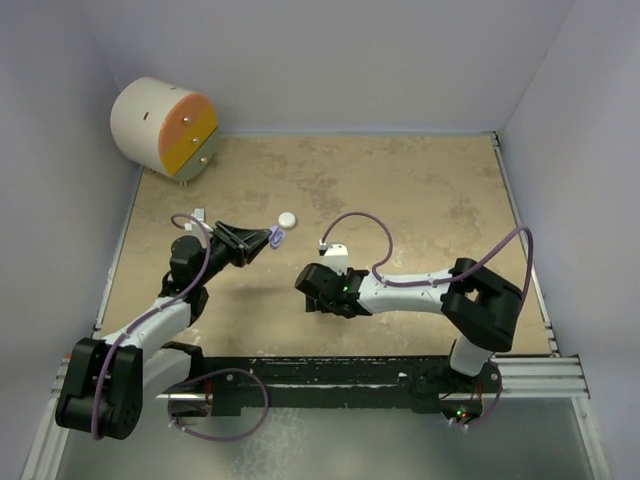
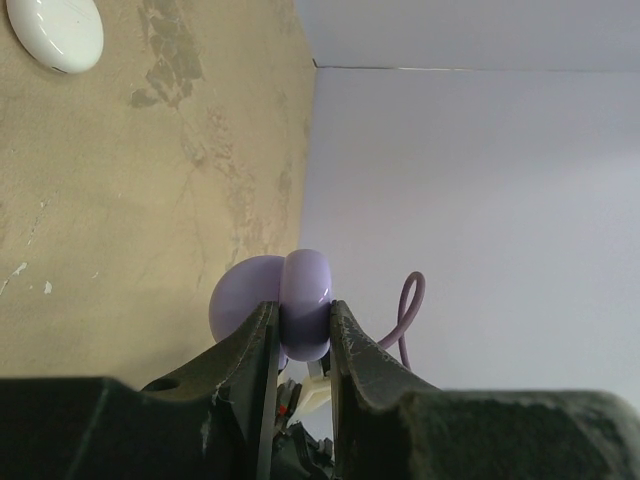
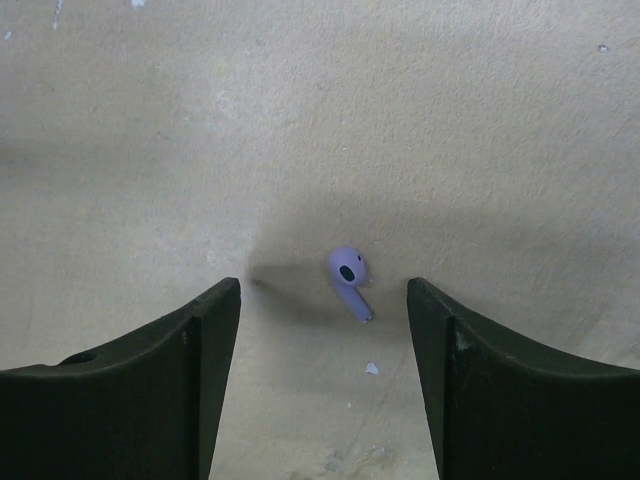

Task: Insert the wireless bluetooth earbuds into the charging case
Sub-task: Adjust the earbud at the center of the board, then pick up the earbud from the center of the board.

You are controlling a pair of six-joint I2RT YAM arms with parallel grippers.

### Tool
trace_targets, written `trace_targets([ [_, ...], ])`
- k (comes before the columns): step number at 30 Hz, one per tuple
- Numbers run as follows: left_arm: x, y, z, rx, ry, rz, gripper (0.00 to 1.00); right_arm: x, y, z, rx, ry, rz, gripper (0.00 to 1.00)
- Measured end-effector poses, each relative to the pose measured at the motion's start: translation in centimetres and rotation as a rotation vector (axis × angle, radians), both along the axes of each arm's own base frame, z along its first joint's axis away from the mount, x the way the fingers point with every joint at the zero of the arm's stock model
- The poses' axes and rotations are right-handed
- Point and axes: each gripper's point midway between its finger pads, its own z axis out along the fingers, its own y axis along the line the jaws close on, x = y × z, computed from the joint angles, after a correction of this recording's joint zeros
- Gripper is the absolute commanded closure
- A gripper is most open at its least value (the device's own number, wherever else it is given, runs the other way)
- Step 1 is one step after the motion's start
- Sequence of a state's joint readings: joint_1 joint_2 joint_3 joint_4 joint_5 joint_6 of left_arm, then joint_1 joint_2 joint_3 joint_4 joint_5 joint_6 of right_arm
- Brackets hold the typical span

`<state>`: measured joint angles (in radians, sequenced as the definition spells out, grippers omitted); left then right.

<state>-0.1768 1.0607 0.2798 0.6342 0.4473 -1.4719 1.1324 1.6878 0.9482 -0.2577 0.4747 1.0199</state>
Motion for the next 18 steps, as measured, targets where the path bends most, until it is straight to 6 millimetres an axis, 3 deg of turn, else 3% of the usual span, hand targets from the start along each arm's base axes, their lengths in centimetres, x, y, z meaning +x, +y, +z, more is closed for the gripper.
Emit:
trace_targets([
  [18,-0.32,0.01,-0.56,0.0,0.009,-0.003,1.0,0.47,0.69,-0.3,-0.007,-0.001,-0.01,0.49],
])
